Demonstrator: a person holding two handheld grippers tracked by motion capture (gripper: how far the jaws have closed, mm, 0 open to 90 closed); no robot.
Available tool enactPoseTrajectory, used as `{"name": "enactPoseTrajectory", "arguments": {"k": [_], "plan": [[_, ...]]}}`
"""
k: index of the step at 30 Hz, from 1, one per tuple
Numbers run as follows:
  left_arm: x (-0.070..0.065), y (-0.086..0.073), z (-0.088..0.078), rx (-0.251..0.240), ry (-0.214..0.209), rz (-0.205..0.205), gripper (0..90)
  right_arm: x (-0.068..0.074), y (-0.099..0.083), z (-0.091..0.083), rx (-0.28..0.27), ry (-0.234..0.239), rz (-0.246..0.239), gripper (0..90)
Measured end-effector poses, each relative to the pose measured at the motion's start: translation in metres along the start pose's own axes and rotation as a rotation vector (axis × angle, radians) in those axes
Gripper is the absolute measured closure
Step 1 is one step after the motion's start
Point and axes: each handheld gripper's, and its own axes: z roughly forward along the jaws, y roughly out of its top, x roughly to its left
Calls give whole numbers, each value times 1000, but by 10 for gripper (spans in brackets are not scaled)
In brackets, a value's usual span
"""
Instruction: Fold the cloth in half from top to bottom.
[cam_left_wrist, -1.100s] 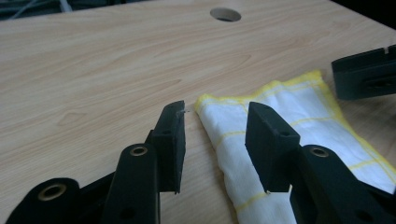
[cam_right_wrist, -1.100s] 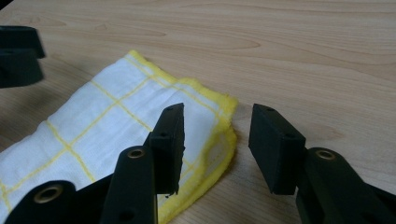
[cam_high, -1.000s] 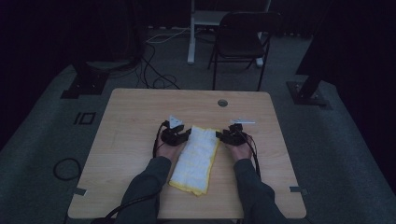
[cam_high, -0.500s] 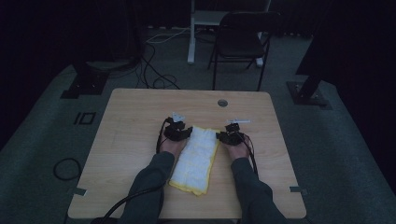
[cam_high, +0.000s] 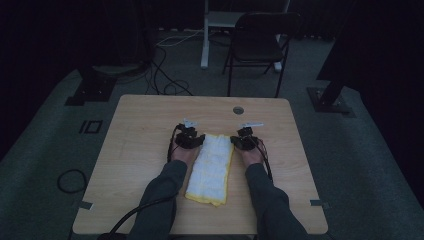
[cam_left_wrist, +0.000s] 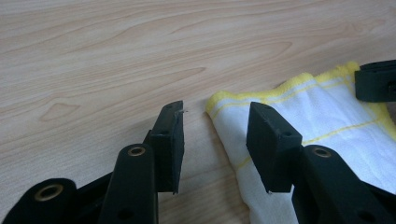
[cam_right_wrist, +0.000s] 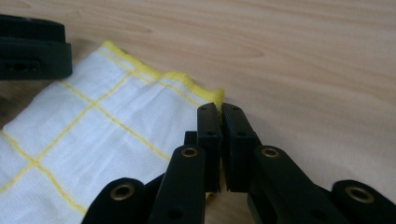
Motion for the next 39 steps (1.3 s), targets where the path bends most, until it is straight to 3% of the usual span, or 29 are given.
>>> {"name": "enactPoseTrajectory", "arguments": {"k": [10,15,17,29,39], "plan": [[1,2,13,48,-2,-52,578,4,20,3,-16,3,-56,876],[-1,9,7,41,24,-52,830,5,28,3,-26,6,-62,877],[-1,12,4,34,24,-44,861,5,30,3,-27,6,-64,878],[2,28,-14,-33,-16,-52,872,8,41,-8,-80,4,-67,878],[-3,33,-37,-81,-48,-18,873,11,42,-26,-130,29,-77,879]]}}
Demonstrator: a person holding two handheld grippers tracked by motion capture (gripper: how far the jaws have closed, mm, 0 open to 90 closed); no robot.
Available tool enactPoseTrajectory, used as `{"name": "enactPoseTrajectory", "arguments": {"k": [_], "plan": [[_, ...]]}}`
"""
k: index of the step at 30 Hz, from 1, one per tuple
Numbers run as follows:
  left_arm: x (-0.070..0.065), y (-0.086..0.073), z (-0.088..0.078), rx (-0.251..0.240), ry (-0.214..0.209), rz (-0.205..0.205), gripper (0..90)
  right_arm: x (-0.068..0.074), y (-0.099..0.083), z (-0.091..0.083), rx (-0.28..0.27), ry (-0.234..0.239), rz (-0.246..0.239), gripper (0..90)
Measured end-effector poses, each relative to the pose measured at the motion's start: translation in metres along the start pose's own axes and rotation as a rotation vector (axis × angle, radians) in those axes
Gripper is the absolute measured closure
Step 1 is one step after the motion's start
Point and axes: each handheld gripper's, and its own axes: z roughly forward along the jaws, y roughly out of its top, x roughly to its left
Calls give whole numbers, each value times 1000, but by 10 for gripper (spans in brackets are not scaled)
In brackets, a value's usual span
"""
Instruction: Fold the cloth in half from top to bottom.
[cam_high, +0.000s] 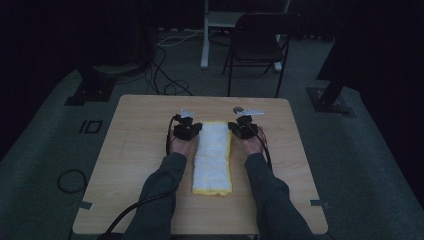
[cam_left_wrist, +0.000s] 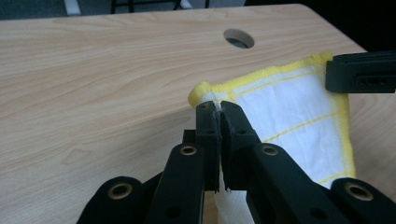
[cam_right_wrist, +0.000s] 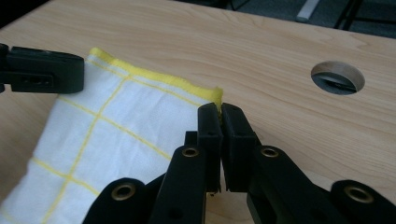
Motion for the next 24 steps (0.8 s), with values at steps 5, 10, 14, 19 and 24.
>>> {"name": "enactPoseTrajectory", "arguments": {"k": [5,10,14,19,24], "plan": [[-4,-2,-13,-22,-14,16,873,4,-1,-11,-26,25,-2,878],[-8,-4,-22,-36,-25,27,873,9,-2,-21,-39,36,-21,878],[-10,-8,-29,-43,-35,32,873,11,-5,-27,-43,48,-33,878],[-13,-12,-38,-56,-44,33,873,16,-8,-35,-56,61,-38,878],[-17,-16,-47,-65,-53,47,872,20,-12,-42,-72,71,-43,877]]}}
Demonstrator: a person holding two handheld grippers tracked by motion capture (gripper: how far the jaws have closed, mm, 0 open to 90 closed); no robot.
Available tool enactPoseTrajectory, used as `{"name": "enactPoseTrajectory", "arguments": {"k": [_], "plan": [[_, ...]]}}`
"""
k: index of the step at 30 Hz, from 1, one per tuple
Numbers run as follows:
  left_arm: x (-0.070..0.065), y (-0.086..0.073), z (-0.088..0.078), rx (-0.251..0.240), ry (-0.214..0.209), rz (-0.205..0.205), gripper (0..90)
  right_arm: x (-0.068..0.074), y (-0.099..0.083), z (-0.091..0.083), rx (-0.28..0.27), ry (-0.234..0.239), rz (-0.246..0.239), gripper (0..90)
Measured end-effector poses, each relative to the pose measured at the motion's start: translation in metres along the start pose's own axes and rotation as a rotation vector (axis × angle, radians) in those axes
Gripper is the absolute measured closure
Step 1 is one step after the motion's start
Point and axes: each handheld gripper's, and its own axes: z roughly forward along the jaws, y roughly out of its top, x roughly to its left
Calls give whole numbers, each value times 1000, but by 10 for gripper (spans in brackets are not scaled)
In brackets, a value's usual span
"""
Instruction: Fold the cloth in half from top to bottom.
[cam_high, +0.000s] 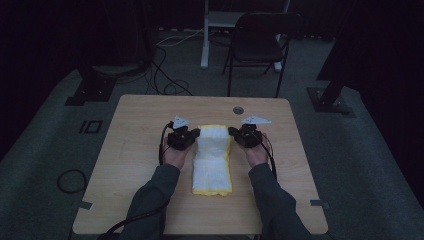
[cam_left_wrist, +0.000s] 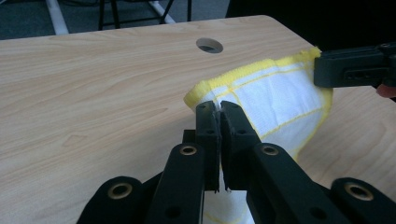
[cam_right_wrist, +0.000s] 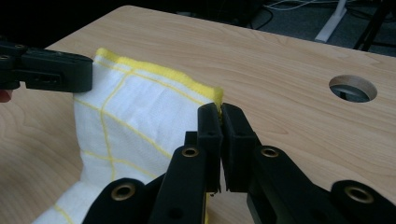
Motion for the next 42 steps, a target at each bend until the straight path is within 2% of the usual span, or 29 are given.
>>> {"name": "enactPoseTrajectory", "arguments": {"k": [19,28,42], "plan": [[-15,-14,-29,-46,-33,-15,872,18,-9,-27,-36,31,-23,877],[-25,-16,-43,-68,-48,0,873,25,-15,-43,-56,49,-19,878],[-33,-48,-61,-61,-57,-25,871,41,-44,-53,-27,93,-27,877]]}}
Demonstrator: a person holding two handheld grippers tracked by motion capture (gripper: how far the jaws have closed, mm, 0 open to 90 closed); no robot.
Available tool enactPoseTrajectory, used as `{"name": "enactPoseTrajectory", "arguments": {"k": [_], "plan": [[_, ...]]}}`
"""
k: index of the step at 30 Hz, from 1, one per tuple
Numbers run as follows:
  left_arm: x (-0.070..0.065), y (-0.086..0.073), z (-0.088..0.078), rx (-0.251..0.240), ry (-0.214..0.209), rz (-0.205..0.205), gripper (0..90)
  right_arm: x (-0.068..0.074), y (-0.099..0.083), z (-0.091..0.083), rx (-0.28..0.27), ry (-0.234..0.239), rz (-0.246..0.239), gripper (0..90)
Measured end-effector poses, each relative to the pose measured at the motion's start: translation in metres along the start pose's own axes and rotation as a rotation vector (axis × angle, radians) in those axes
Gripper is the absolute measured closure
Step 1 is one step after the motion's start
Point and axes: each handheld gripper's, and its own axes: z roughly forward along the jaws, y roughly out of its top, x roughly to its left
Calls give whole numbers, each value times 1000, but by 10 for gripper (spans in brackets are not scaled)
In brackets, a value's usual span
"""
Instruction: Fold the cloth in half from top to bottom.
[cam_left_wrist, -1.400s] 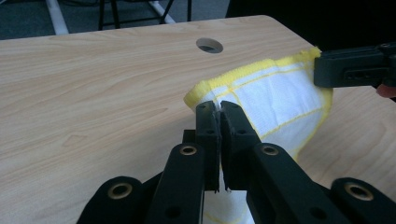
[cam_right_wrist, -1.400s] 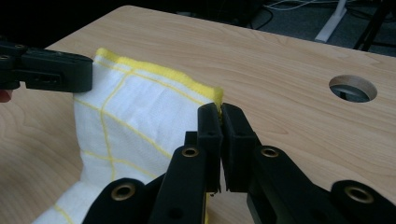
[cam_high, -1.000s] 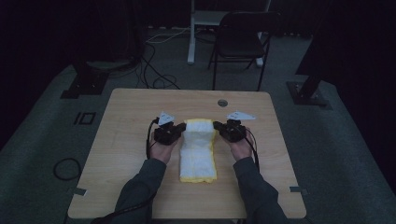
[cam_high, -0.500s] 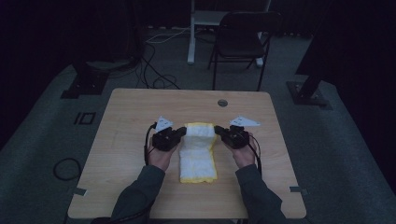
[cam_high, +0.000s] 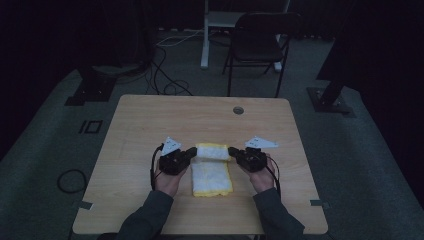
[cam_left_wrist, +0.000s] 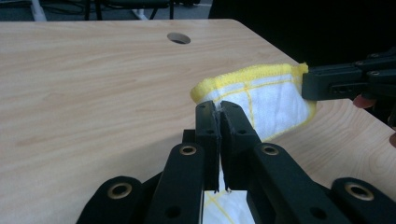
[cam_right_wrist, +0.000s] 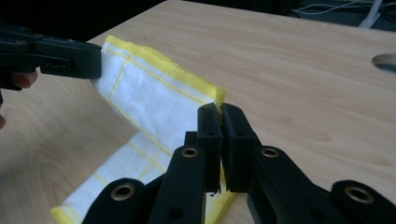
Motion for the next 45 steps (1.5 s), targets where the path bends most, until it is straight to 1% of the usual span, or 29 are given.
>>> {"name": "enactPoseTrajectory", "arguments": {"k": [6,15,19,24,25,28,33,42,45], "plan": [[-3,-15,-5,15,-8,-12,869,5,-12,0,11,14,10,876],[-3,-29,-11,23,-20,-35,863,10,-25,-2,24,25,15,876],[-2,-31,-16,13,-20,-43,851,11,-30,-3,28,30,19,877],[3,-27,-20,-10,-6,-54,841,13,-36,-4,36,31,23,877],[4,-26,-20,-12,-3,-50,840,13,-37,-4,37,33,24,877],[5,-24,-19,-8,0,-54,838,14,-41,-6,41,43,33,877],[5,-27,-12,13,-7,-51,834,19,-47,-5,54,50,30,877],[4,-29,-3,39,-12,-47,830,23,-49,-6,56,62,22,876],[2,-29,1,49,-13,-39,829,23,-51,-6,60,65,24,876]]}}
